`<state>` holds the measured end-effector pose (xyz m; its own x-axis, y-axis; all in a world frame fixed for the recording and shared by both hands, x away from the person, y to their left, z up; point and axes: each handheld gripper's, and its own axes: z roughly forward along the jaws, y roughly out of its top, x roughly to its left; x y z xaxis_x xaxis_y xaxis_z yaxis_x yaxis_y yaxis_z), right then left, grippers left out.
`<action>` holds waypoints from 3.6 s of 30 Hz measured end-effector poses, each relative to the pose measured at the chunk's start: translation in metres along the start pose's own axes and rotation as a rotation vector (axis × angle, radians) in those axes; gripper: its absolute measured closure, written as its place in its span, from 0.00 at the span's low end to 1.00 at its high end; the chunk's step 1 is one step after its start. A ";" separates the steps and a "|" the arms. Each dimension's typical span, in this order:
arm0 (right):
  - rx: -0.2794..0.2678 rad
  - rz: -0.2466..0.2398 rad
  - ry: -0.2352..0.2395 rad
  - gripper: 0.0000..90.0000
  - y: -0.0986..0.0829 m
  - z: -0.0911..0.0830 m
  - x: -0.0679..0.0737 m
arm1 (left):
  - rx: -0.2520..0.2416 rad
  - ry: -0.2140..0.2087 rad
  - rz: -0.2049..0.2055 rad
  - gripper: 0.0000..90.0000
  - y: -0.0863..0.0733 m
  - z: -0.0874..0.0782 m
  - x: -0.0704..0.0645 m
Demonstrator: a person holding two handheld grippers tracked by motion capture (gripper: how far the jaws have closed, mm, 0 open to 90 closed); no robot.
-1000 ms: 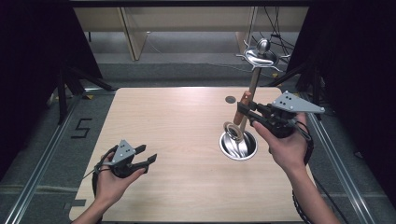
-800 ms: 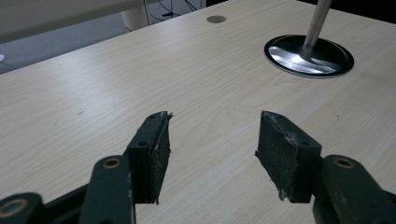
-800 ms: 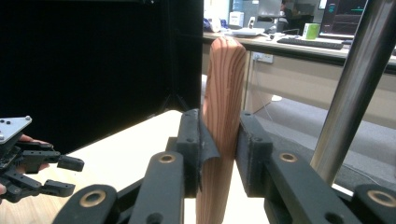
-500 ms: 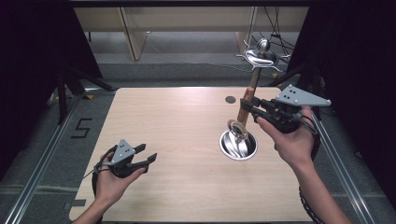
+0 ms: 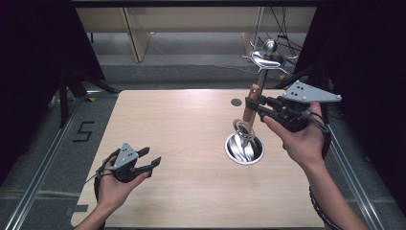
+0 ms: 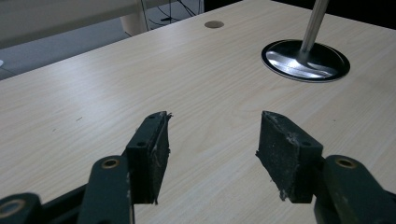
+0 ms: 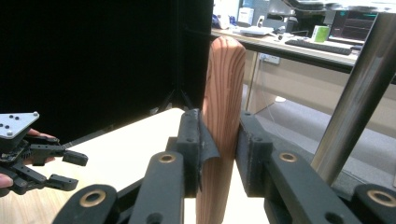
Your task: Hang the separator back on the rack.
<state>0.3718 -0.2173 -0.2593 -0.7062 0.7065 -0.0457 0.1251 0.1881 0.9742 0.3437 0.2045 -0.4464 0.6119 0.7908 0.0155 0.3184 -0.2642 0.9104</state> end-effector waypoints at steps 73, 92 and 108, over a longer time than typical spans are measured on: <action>-0.009 0.057 0.002 0.83 0.026 0.008 -0.023 | -0.011 -0.001 0.005 0.46 0.002 0.002 -0.003; 0.000 0.078 0.004 0.83 0.028 0.012 -0.033 | -0.012 -0.010 0.009 0.46 0.003 0.002 -0.004; -0.004 0.101 0.029 0.82 0.024 0.011 -0.036 | -0.012 -0.011 0.008 0.46 0.003 0.003 -0.004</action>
<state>0.4076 -0.2310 -0.2367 -0.7099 0.7018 0.0591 0.1941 0.1142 0.9743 0.3440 0.1992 -0.4452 0.6227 0.7823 0.0180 0.3048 -0.2637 0.9152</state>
